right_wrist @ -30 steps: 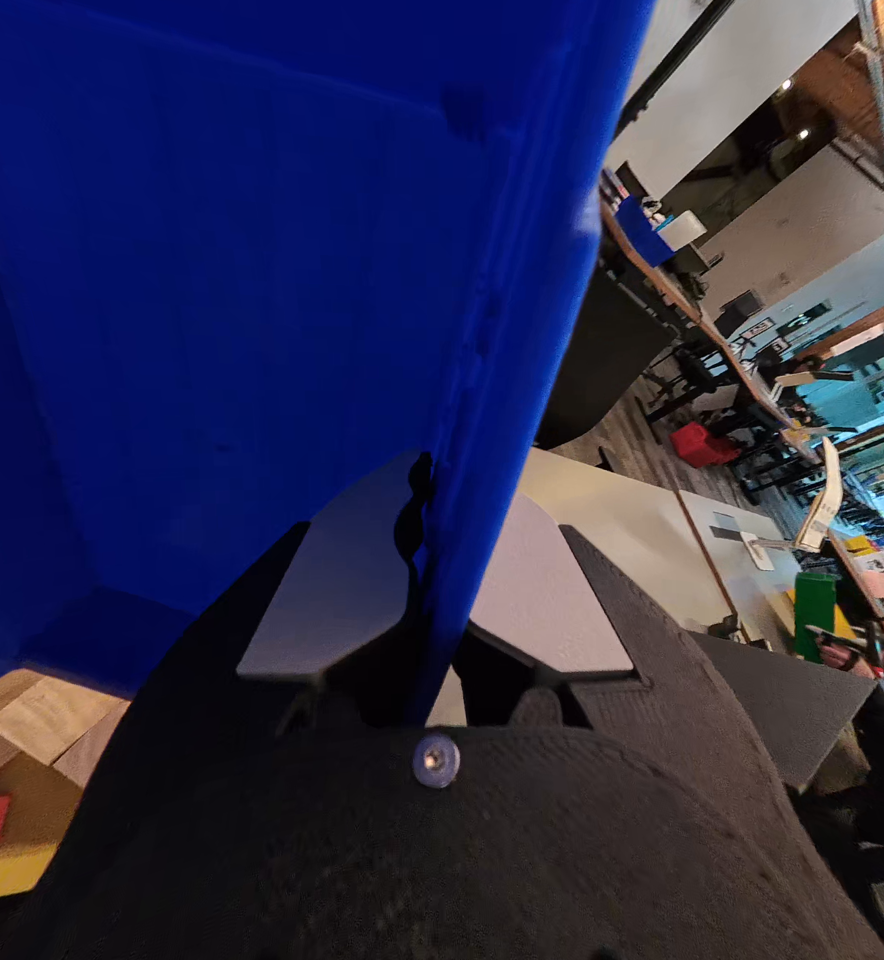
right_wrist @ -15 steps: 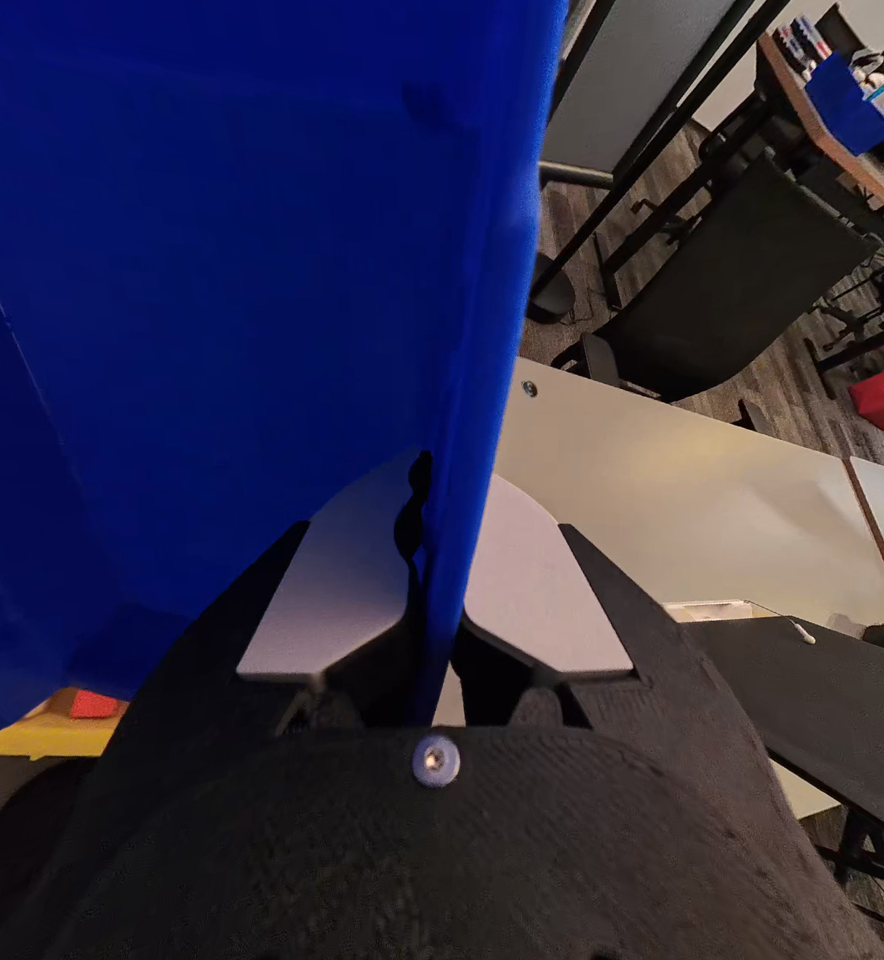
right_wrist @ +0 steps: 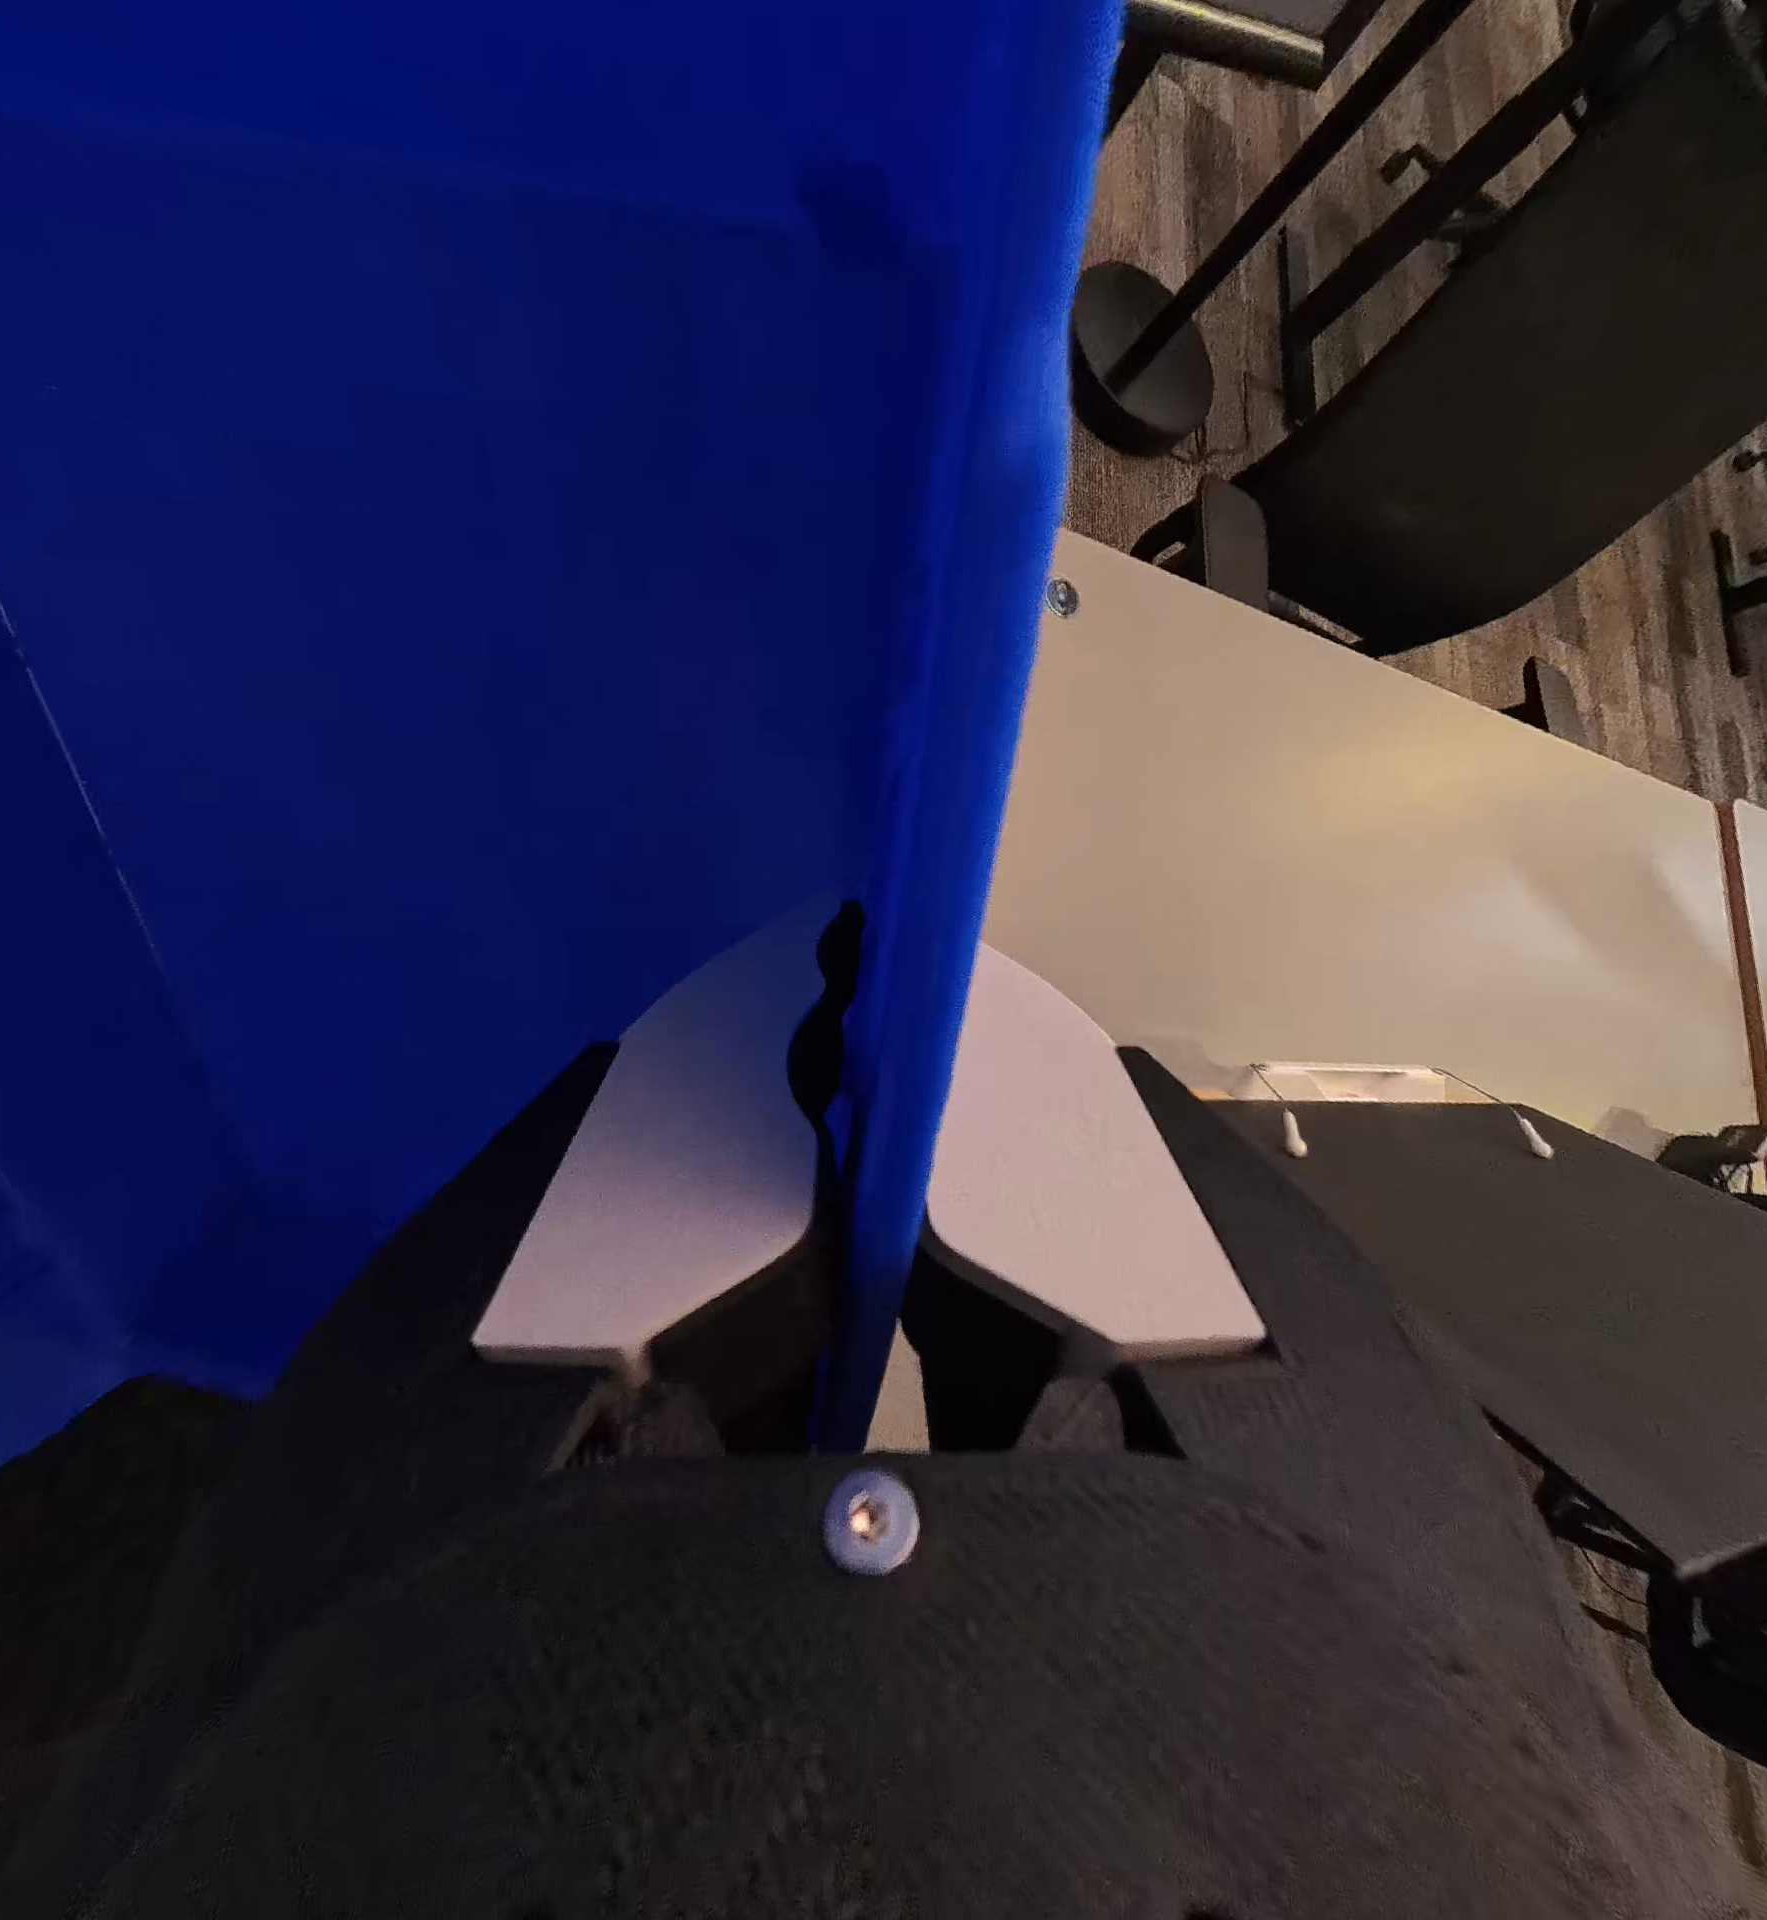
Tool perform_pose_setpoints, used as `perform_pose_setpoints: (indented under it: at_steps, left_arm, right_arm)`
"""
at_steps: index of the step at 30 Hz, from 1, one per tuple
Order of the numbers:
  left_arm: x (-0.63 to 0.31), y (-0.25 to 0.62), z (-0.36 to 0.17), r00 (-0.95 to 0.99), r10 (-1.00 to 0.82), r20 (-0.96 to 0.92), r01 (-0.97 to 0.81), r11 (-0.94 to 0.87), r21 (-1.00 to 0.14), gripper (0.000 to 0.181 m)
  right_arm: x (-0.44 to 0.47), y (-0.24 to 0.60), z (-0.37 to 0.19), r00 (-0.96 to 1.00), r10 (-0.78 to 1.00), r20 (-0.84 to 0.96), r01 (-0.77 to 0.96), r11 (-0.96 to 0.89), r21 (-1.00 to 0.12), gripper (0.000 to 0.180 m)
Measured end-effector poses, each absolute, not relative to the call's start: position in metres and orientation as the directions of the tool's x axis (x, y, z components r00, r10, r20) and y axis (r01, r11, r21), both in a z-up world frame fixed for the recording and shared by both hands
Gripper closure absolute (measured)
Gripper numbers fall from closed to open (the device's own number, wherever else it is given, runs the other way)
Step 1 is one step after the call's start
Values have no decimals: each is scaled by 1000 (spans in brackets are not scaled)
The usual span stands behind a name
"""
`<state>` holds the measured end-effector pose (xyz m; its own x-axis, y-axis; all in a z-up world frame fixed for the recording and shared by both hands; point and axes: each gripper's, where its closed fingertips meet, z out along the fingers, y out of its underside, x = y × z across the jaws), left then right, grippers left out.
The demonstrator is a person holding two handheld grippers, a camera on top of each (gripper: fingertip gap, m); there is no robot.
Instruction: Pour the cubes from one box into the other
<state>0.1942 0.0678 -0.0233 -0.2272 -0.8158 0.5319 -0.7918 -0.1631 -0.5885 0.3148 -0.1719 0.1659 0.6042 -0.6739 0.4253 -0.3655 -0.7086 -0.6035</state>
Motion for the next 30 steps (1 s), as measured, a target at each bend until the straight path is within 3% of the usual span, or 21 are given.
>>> perform_pose_setpoints:
  at_steps: [4, 11, 16, 19, 30]
  left_arm:
    - [200, 62, -48, -149, -867, 475, -858, -126, -498, 93]
    - [195, 47, -102, -104, -924, 368, -963, 1, -271, 84]
    - [195, 29, -116, -59, -881, 470, -984, -28, -176, 102]
    - [193, 31, -129, -53, -885, 462, -992, -8, -129, 127]
    - [150, 95, -127, -39, -899, 436, -996, -1, -91, 135]
  right_arm:
    - [315, -191, 167, 601, -675, 428, -395, -716, -575, 172]
    - [325, -226, 147, 585, -679, 444, -474, -730, -493, 172]
    - [331, -249, 126, 578, -686, 442, -525, -728, -441, 172]
    - [333, -262, 114, 574, -705, 418, -554, -709, -435, 172]
    - [348, -290, 50, 562, -787, 256, -688, -616, -383, 172]
